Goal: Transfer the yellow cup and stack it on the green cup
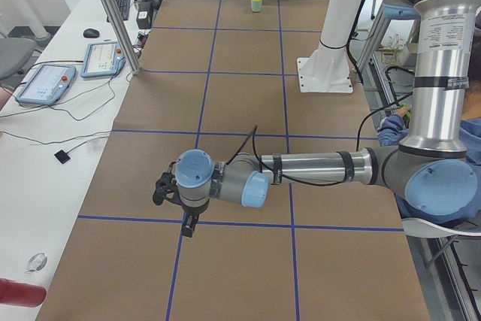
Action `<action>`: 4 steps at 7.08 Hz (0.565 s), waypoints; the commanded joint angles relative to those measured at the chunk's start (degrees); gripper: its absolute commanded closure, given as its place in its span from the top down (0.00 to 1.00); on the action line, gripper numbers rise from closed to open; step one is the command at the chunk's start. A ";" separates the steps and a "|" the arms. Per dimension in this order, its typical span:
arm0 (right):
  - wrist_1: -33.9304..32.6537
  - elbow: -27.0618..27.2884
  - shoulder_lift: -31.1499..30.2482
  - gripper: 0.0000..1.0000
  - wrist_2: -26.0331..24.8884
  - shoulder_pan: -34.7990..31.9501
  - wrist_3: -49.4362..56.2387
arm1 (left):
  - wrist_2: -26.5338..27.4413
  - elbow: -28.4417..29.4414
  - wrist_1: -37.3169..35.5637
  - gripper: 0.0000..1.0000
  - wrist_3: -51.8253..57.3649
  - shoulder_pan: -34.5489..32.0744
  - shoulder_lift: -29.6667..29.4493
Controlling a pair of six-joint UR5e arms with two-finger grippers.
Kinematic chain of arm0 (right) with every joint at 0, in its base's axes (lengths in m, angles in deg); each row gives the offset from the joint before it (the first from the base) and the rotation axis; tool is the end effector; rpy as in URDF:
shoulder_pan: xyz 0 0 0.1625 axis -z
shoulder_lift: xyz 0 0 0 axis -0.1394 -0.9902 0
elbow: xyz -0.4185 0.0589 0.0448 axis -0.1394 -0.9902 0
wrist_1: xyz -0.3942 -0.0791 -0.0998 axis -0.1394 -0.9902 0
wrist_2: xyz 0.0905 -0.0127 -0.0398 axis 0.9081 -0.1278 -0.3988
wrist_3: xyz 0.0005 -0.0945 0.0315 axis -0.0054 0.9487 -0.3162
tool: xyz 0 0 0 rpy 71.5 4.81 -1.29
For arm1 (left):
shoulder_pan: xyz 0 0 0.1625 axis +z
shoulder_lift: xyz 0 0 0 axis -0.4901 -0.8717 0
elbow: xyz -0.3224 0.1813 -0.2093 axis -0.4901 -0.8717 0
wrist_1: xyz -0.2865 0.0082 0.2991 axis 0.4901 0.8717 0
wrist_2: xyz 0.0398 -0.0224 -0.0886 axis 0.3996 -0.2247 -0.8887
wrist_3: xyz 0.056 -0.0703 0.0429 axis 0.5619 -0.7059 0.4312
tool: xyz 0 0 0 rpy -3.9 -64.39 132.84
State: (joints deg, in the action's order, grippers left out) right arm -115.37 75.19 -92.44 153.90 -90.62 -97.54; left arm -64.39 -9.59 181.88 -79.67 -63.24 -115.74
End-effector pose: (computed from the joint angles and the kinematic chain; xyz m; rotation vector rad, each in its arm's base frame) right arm 0.0060 -0.4539 0.6255 0.1539 -0.8361 0.1677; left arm -0.0847 -0.4700 0.6734 0.1968 0.7674 0.0617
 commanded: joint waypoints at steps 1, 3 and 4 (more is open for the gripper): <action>-16.27 0.19 7.04 1.00 0.13 -1.05 10.55 | 2.41 -5.16 -7.19 1.00 -5.29 -0.49 0.91; -27.32 0.36 11.12 1.00 0.04 -2.56 18.42 | 4.07 -4.20 -7.34 1.00 -4.98 0.21 -0.06; -27.44 0.45 10.52 1.00 0.13 -2.38 18.88 | 6.08 -3.68 -7.08 1.00 -4.98 0.91 -0.42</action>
State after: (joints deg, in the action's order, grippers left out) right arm -140.17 75.56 -82.37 153.99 -92.96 -80.73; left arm -60.33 -13.68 174.84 -84.56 -63.02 -115.61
